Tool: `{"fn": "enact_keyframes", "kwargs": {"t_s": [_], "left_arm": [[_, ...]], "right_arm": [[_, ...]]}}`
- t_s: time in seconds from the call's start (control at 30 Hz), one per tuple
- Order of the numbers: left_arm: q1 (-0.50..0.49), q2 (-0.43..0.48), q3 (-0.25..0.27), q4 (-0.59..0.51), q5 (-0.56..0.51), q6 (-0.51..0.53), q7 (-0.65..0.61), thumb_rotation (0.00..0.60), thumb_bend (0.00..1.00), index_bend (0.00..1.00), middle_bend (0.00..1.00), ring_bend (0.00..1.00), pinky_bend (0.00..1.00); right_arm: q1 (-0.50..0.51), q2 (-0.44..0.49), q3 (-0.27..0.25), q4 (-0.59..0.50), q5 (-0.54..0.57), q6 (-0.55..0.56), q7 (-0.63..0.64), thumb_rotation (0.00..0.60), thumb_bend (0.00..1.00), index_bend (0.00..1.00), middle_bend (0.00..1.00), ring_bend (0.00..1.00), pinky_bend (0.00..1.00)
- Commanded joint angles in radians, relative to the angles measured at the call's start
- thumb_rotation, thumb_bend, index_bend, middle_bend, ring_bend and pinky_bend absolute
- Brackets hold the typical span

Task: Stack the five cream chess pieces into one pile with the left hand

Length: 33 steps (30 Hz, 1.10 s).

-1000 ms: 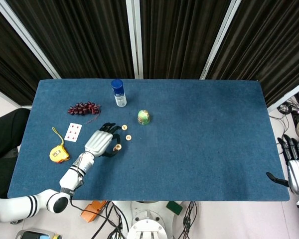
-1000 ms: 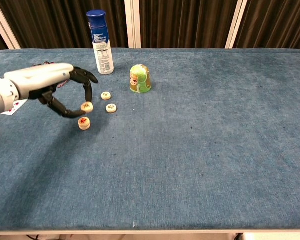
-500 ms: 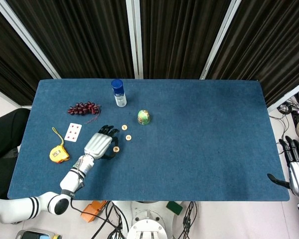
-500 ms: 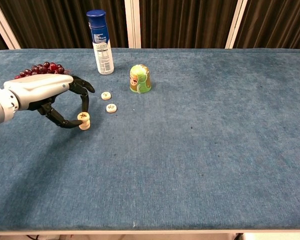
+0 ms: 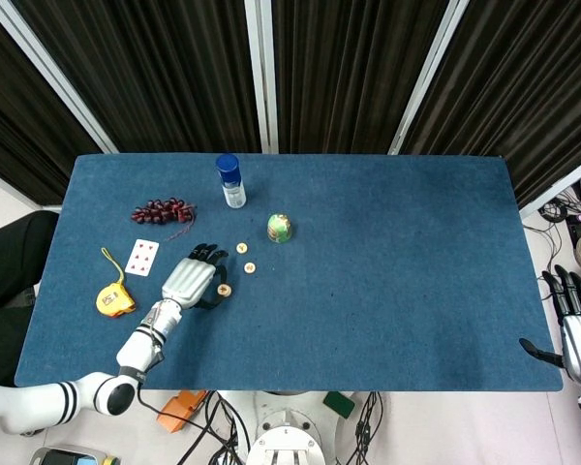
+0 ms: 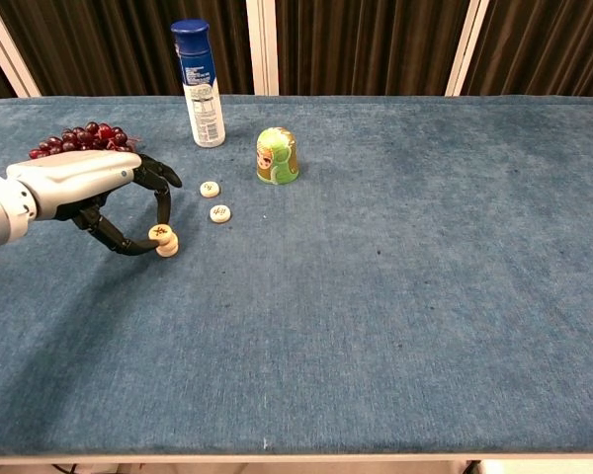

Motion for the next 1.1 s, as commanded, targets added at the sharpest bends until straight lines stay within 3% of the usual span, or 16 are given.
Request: {"fn": "enact_keyframes", "kwargs": {"t_s": [0.03, 1.1], "left_arm": [[0.000, -0.001, -0.001, 0.001, -0.002, -0.001, 0.000, 0.600, 0.32, 0.51, 0.11, 0.00, 0.00], [0.002, 0.004, -0.008, -0.023, 0.008, 0.018, 0.001, 0.600, 0.28, 0.41, 0.10, 0.00, 0.00]], "right_arm": [[0.001, 0.000, 0.000, -0.001, 0.001, -0.002, -0.001, 0.600, 0.12, 0.00, 0.00, 0.00, 0.00], [0.000, 0.002, 0.003, -0.003, 0.006, -0.002, -0.003, 0.600, 0.12, 0.00, 0.00, 0.00, 0.00]]}}
